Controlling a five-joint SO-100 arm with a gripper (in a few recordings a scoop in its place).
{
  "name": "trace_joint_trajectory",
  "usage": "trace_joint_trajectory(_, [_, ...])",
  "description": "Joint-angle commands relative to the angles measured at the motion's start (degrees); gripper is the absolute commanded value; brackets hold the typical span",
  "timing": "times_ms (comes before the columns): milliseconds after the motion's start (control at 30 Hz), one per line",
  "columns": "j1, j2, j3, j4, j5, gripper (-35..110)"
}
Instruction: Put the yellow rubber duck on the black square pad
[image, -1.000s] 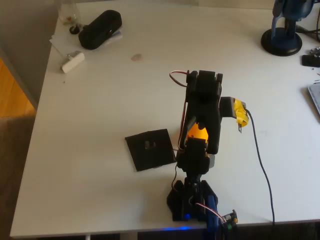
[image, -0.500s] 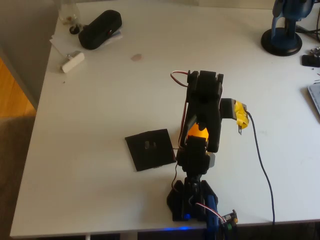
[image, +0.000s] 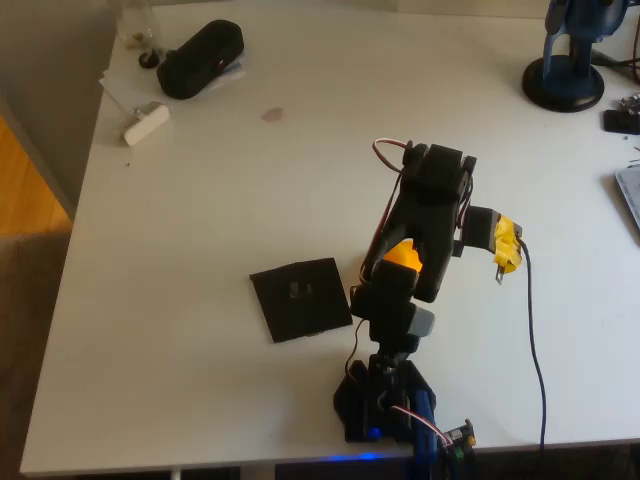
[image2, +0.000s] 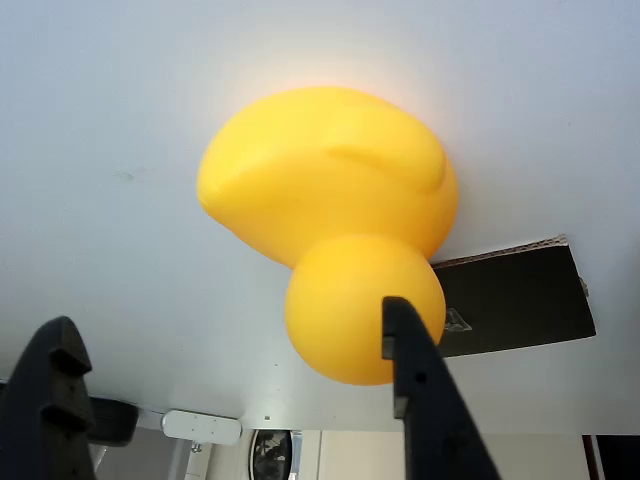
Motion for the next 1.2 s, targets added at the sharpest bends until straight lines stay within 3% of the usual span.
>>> trace_joint_trajectory(0, [1.67,0.62,-0.62,0.35,-0.53,34])
trace_joint_trajectory(233, [0.44,0.62,-0.35,0.97,-0.44,34])
trace_joint_trajectory(500, [-11.51,1.23,-0.35,1.05,0.26,34])
trace_joint_trajectory(1167, [-19.6,0.53,-0.26,1.23,0.18,34])
